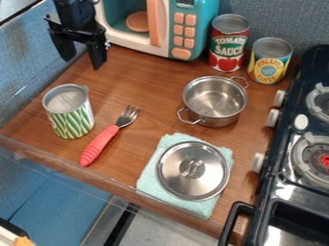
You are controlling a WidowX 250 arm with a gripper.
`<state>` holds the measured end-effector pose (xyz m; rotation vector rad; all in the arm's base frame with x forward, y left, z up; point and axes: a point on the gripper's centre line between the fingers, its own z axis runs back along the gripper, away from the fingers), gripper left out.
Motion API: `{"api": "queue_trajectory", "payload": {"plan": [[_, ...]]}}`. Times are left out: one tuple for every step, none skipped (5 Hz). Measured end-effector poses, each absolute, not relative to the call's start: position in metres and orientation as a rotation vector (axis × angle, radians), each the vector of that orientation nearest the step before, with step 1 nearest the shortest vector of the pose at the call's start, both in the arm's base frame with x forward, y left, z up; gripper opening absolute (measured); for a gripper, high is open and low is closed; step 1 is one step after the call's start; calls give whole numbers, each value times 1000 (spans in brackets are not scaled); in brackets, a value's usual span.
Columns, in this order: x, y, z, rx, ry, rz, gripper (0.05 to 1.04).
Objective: Pick up the red fork and place it on the right side of the pot
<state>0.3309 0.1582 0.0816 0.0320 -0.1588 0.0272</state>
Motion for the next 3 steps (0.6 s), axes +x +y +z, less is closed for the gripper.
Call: {"api": "queue_trajectory", "payload": {"plan": [[327,155,68,8,-123,26,1001],[321,132,61,-32,-96,-24,1001],[313,102,84,-50,-130,-98,1001]]}}
